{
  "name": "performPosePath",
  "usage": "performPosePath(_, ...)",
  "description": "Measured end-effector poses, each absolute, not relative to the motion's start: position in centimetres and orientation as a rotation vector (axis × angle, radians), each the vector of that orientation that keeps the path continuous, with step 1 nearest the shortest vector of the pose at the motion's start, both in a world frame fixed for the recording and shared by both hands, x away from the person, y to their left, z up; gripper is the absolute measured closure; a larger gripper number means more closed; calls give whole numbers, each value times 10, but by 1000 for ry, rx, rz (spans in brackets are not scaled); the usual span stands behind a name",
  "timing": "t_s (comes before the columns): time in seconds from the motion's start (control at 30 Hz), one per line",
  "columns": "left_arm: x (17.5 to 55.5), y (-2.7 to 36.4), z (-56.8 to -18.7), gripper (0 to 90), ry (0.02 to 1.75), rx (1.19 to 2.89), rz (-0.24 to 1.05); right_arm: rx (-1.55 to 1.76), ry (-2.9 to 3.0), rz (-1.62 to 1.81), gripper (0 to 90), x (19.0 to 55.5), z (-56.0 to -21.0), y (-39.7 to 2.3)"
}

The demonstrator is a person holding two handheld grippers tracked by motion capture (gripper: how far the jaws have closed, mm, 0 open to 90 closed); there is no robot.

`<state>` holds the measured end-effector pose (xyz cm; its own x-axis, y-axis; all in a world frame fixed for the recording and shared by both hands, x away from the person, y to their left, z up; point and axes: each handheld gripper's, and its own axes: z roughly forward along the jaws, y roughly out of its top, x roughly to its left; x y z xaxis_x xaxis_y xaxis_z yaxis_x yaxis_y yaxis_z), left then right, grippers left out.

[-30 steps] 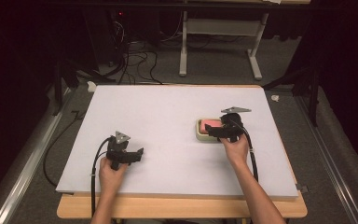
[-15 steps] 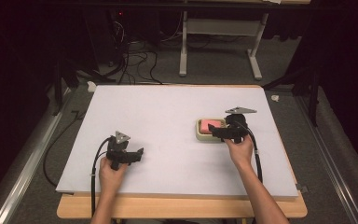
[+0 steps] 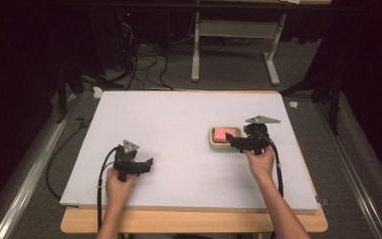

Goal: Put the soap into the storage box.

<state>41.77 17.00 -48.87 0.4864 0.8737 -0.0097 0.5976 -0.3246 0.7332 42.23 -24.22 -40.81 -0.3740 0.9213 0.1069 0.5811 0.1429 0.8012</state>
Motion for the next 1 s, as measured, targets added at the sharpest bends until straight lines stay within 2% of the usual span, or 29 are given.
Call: performPosePath(1.0,418,170,-489,158,1209,2047,517,1453,1953,1124,212,395,-409,-279)
